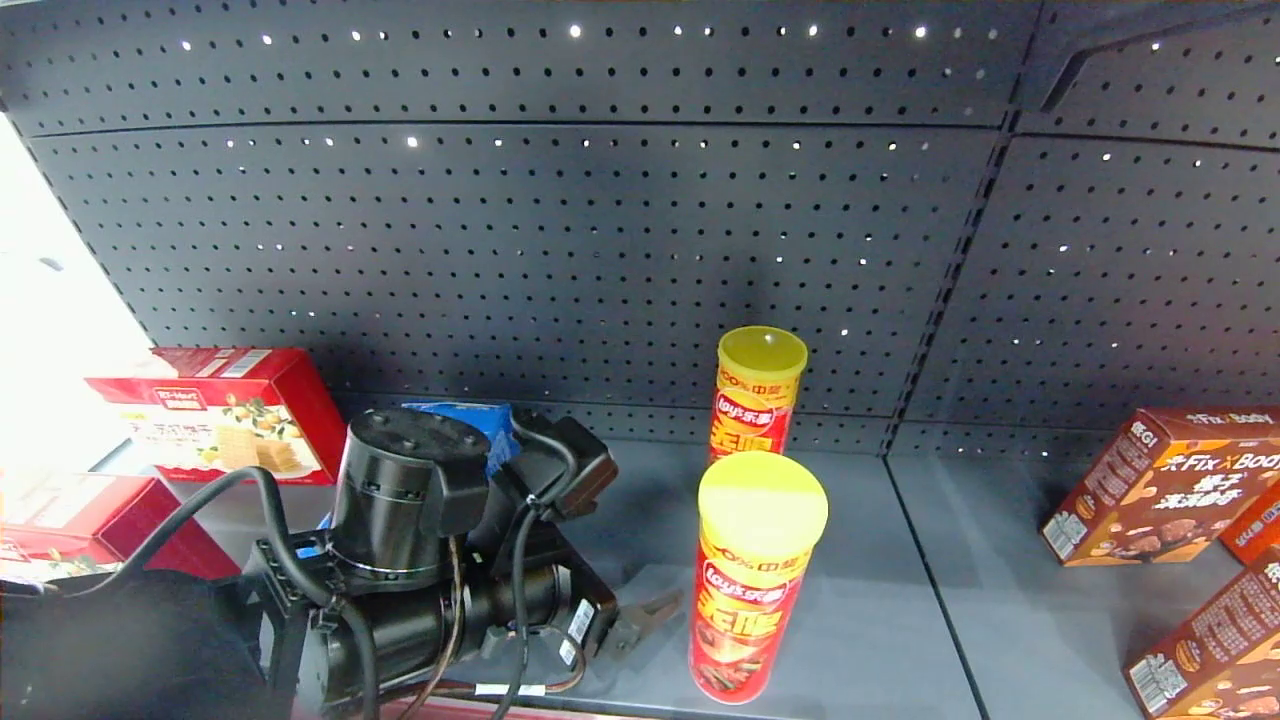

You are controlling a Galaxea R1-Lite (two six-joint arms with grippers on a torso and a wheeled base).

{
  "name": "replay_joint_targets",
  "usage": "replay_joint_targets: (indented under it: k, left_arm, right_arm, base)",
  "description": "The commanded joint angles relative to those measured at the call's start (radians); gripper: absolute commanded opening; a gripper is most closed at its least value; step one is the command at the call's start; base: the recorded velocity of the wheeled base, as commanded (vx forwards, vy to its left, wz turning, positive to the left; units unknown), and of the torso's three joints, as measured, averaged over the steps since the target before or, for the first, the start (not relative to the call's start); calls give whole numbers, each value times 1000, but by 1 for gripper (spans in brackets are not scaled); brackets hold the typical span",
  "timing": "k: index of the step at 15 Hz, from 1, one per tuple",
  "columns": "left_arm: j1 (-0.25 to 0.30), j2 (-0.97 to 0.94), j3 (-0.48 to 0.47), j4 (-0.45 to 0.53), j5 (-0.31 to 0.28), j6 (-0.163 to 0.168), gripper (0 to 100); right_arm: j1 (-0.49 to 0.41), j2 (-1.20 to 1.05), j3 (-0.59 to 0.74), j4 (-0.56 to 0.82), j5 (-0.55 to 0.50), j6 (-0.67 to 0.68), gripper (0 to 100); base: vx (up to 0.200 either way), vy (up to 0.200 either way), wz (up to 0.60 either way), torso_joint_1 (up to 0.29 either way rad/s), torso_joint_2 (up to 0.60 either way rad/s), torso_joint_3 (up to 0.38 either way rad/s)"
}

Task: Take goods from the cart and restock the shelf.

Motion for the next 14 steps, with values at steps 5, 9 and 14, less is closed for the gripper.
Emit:
replay_joint_targets:
  k: [5, 9, 14]
  left_arm:
    - [-24, 27, -18, -14, 2, -10, 100]
    - [-24, 36, -15, -14, 3, -10, 100]
    - [-32, 38, -17, -11, 2, -12, 100]
  right_arm:
    - [0, 1, 0, 0, 0, 0, 100]
    - [0, 1, 0, 0, 0, 0, 100]
    - [0, 1, 0, 0, 0, -1, 100]
  base:
    - [0, 0, 0, 0, 0, 0]
    - [0, 0, 0, 0, 0, 0]
    - [0, 0, 0, 0, 0, 0]
